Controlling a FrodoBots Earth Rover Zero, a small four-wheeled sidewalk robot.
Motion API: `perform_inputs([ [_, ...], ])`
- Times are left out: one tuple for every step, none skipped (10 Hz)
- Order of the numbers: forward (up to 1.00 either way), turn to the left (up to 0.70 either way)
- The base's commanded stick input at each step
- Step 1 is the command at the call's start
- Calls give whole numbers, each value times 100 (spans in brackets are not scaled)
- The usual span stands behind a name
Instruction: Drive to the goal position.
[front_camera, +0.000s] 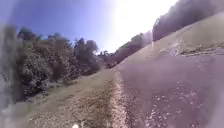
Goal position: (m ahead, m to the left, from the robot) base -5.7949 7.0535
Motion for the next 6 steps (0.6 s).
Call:
perform_inputs([
  [7,0],
  [7,0],
  [7,0],
  [7,0],
  [7,0],
  [7,0],
])
